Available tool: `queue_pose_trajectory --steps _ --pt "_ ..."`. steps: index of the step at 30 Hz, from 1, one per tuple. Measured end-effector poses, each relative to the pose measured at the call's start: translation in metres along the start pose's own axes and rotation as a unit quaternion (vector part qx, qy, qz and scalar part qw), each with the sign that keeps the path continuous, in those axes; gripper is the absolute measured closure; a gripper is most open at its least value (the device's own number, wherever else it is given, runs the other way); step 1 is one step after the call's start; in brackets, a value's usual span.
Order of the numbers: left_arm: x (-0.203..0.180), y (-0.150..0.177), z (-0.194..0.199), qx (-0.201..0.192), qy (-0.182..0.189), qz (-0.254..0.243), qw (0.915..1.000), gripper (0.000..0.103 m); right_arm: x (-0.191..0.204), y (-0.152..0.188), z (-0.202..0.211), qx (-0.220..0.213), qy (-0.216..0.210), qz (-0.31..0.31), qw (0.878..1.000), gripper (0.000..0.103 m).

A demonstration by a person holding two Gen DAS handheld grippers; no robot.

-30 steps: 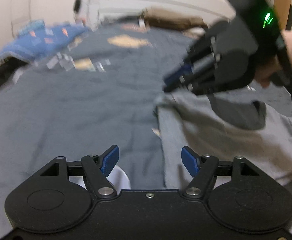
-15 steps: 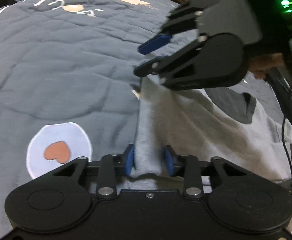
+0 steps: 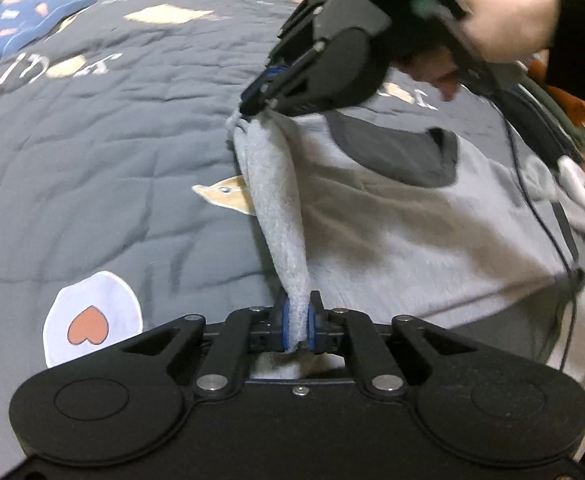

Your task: Fold clothes

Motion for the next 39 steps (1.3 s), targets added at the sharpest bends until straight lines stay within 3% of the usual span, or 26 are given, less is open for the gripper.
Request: queue_pose_trajectory --steps 4,6,9,13,15,17,20,24,33,35,36,39 --pt "-0.007 0.003 0.002 -0.001 0.003 -0.026 0.9997 0.095 -0.032 0.014 0.003 -0.026 0.018 -0.144 0.989 0.103" --pt "-0.010 0.005 0.003 -0.001 0.004 -0.038 0.9993 0.095 -0.042 0.023 0.003 -0.029 -0.024 -0.209 0.977 0.103" --pt "-0.010 0.005 0.002 -0.001 0.004 -0.039 0.9992 0.095 -0.030 0.018 0.017 -0.058 -0.033 -0.152 0.986 0.103" --pt "-0.010 0.005 0.002 -0.001 0.003 -0.040 0.9992 0.095 -0.020 0.004 0.031 -0.068 -0.061 -0.138 0.986 0.099" --pt "-0.010 0.005 0.001 0.000 0.002 -0.040 0.9992 0.095 -0.013 -0.006 0.035 -0.075 -0.073 -0.121 0.987 0.095" --pt "-0.010 0.006 0.000 0.003 -0.001 -0.044 0.9990 0.095 -0.005 -0.018 0.038 -0.075 -0.080 -0.095 0.989 0.084" --pt "-0.010 0.007 -0.002 0.006 -0.003 -0.048 0.9988 0.095 0.023 -0.034 0.037 -0.047 -0.085 -0.007 0.995 0.067" --pt "-0.011 0.008 -0.002 0.006 -0.003 -0.049 0.9988 0.095 0.049 -0.049 0.020 0.013 -0.072 0.103 0.992 0.063" --pt "-0.011 0.007 -0.002 0.008 -0.003 -0.050 0.9987 0.095 0.066 -0.036 -0.024 0.131 -0.060 0.200 0.969 0.066" --pt "-0.011 0.007 -0.002 0.008 -0.004 -0.050 0.9987 0.095 0.069 -0.030 -0.030 0.140 -0.051 0.210 0.966 0.090" --pt "-0.010 0.007 -0.002 0.008 -0.004 -0.050 0.9987 0.095 0.068 -0.028 -0.032 0.143 -0.045 0.207 0.967 0.091" --pt "-0.010 0.007 -0.001 0.007 -0.003 -0.049 0.9988 0.095 0.053 -0.029 -0.025 0.111 -0.048 0.131 0.984 0.095"
Point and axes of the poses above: each gripper's, at about its wrist camera, not at the fingertips, and z roughly against the way its jaws point, x to its left, y to its underside, the point moved 8 cm from there along -z, roughly the way its jaws point, and after that the axes turned 8 degrees about -y, right-handed, at the moved point
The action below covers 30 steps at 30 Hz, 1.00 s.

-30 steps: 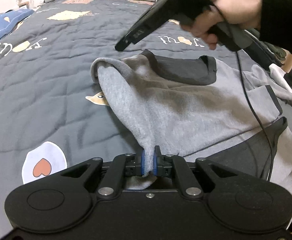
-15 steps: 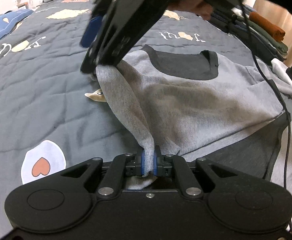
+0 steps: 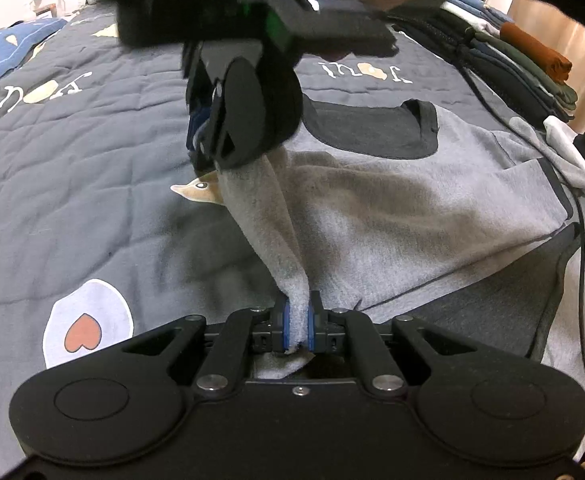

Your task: Fold clothes

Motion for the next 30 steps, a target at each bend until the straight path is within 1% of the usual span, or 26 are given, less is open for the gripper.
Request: queue_pose_trajectory --steps 1,2,4,5,7,9,11,12,13,14,15,16,17,18,19,20,21,23,24,25,27,28,30 --pt "0.001 -0.001 0.001 -0.002 -0.001 0.000 1.0000 0.095 -0.007 0.002 0.005 -0.019 -0.007 -0.039 0.999 0.095" --pt "0.002 -0.002 0.001 -0.005 -0.004 0.001 1.0000 0.095 -0.016 0.005 0.013 -0.045 -0.022 -0.091 0.995 0.096" --pt "0.004 -0.003 0.003 -0.011 -0.008 0.001 0.9999 0.094 -0.035 0.015 0.027 -0.092 -0.049 -0.196 0.975 0.096" --pt "0.006 -0.005 0.005 -0.019 -0.015 0.005 0.9997 0.093 -0.044 0.022 0.032 -0.109 -0.058 -0.244 0.962 0.096" --pt "0.013 -0.009 0.008 -0.036 -0.029 0.016 0.9988 0.090 -0.059 0.036 0.041 -0.140 -0.081 -0.330 0.930 0.096" --pt "0.016 -0.013 0.010 -0.049 -0.028 0.029 0.9980 0.088 -0.068 0.051 0.046 -0.166 -0.112 -0.402 0.893 0.096" --pt "0.015 -0.016 0.009 -0.060 -0.034 0.032 0.9971 0.071 -0.071 0.063 0.052 -0.196 -0.141 -0.453 0.858 0.096" --pt "0.013 -0.017 0.008 -0.066 -0.041 0.027 0.9966 0.052 -0.073 0.069 0.055 -0.211 -0.155 -0.476 0.840 0.096" --pt "0.011 -0.018 0.007 -0.072 -0.048 0.022 0.9960 0.044 -0.073 0.071 0.058 -0.224 -0.165 -0.492 0.825 0.097" --pt "0.009 -0.019 0.007 -0.078 -0.055 0.016 0.9953 0.044 -0.073 0.073 0.060 -0.235 -0.174 -0.506 0.811 0.097" --pt "0.008 -0.019 0.004 -0.076 -0.060 0.013 0.9952 0.044 -0.073 0.075 0.062 -0.247 -0.182 -0.520 0.797 0.097" --pt "0.007 -0.017 0.001 -0.069 -0.063 0.010 0.9956 0.046 -0.073 0.077 0.064 -0.259 -0.191 -0.534 0.782 0.097" --pt "0.006 -0.015 -0.003 -0.063 -0.066 0.008 0.9958 0.053 -0.073 0.078 0.066 -0.268 -0.197 -0.547 0.768 0.097" --pt "0.006 -0.011 -0.008 -0.047 -0.067 0.007 0.9966 0.083 -0.073 0.079 0.068 -0.278 -0.202 -0.559 0.755 0.097" --pt "0.007 -0.009 -0.009 -0.036 -0.063 0.006 0.9974 0.093 -0.077 0.082 0.069 -0.289 -0.203 -0.573 0.740 0.097" --pt "0.007 -0.008 -0.009 -0.031 -0.056 0.003 0.9979 0.093 -0.079 0.086 0.069 -0.300 -0.204 -0.589 0.722 0.098" --pt "0.007 -0.006 -0.008 -0.026 -0.050 0.000 0.9984 0.094 -0.081 0.090 0.069 -0.308 -0.205 -0.602 0.708 0.098" --pt "0.002 -0.007 0.000 -0.034 -0.028 -0.012 0.9990 0.095 -0.088 0.096 0.065 -0.324 -0.200 -0.630 0.677 0.099" --pt "0.001 -0.008 0.003 -0.036 -0.018 -0.013 0.9991 0.095 -0.091 0.098 0.062 -0.329 -0.196 -0.639 0.668 0.100" --pt "0.001 -0.008 0.004 -0.037 -0.018 -0.012 0.9991 0.095 -0.093 0.099 0.059 -0.333 -0.192 -0.646 0.660 0.100" --pt "0.006 -0.006 0.001 -0.028 -0.030 -0.008 0.9991 0.095 -0.097 0.103 0.054 -0.342 -0.183 -0.660 0.644 0.101" --pt "0.008 -0.004 -0.002 -0.020 -0.034 -0.006 0.9992 0.095 -0.101 0.106 0.054 -0.354 -0.174 -0.668 0.631 0.103" --pt "0.011 -0.003 -0.005 -0.014 -0.043 0.001 0.9990 0.095 -0.110 0.116 0.058 -0.382 -0.153 -0.683 0.603 0.103"
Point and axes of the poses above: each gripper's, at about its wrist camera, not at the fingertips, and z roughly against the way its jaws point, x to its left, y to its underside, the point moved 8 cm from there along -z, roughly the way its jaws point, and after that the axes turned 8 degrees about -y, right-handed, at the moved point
